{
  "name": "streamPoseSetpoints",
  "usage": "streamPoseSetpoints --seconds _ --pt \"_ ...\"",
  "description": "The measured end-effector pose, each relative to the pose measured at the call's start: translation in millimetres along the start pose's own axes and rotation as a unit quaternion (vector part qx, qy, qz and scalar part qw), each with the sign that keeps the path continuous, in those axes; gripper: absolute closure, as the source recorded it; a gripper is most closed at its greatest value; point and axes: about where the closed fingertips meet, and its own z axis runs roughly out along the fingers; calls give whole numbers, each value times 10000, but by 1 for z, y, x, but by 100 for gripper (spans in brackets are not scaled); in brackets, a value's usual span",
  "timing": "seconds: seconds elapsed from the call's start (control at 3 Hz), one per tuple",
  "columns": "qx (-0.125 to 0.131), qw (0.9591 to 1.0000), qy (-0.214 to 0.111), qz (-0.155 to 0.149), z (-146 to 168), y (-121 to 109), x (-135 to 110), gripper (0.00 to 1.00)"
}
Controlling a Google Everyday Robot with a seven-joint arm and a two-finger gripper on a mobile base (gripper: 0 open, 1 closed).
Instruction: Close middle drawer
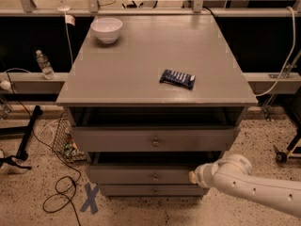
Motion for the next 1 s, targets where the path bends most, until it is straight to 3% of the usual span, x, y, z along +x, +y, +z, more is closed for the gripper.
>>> streamPoseSetpoints --seconds 0.33,0.67,1.0 --pt "-12 9996 224 -174 8 3 18 100" --pt "-28 9989 250 -383 14 0 30 100" --pt "-26 9981 48 -612 18 -9 28 100"
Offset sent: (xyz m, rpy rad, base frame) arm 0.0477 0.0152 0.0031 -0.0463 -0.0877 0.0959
